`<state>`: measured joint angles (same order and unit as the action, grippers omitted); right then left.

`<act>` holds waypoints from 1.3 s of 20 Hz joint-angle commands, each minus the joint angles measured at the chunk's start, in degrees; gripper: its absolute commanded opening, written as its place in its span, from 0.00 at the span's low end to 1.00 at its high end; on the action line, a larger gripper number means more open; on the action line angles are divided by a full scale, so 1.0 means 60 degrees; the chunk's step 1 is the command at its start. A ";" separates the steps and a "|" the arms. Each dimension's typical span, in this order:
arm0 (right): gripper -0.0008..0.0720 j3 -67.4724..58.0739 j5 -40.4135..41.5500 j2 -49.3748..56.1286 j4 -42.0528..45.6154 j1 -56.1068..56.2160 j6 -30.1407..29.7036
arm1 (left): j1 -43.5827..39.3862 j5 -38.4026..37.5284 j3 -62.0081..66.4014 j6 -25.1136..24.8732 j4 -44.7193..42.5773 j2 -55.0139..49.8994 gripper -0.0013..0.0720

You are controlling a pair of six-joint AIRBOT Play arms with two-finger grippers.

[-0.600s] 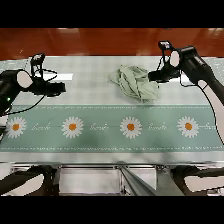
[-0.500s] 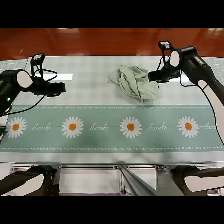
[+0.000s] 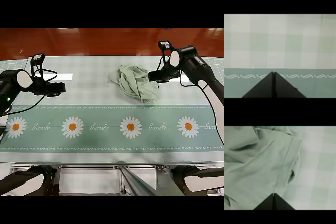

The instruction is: Fold the shirts.

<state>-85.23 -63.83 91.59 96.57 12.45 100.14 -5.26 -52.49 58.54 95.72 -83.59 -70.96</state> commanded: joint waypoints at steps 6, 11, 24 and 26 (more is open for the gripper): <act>0.05 0.0000 0.0335 0.0004 -0.0029 -0.0004 0.0022 | -0.0026 0.1071 -0.0004 0.0004 0.0007 0.0000 0.04; 0.19 0.0000 0.1599 -0.0007 0.0011 -0.0004 -0.0066 | 0.0120 0.1246 0.0000 -0.0004 -0.0004 -0.0066 0.16; 0.58 -0.1118 0.1180 0.2204 -0.1825 -0.0390 -0.2965 | 0.0514 -0.1158 -0.1749 -0.0324 0.0772 0.3147 0.71; 0.58 -0.1118 0.0834 0.2557 -0.1800 -0.0390 -0.3085 | 0.0514 -0.1220 -0.1891 -0.0328 0.0954 0.3297 0.71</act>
<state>-91.61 -55.79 103.59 87.96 10.28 84.20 -2.13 -58.87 49.58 93.84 -80.03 -54.33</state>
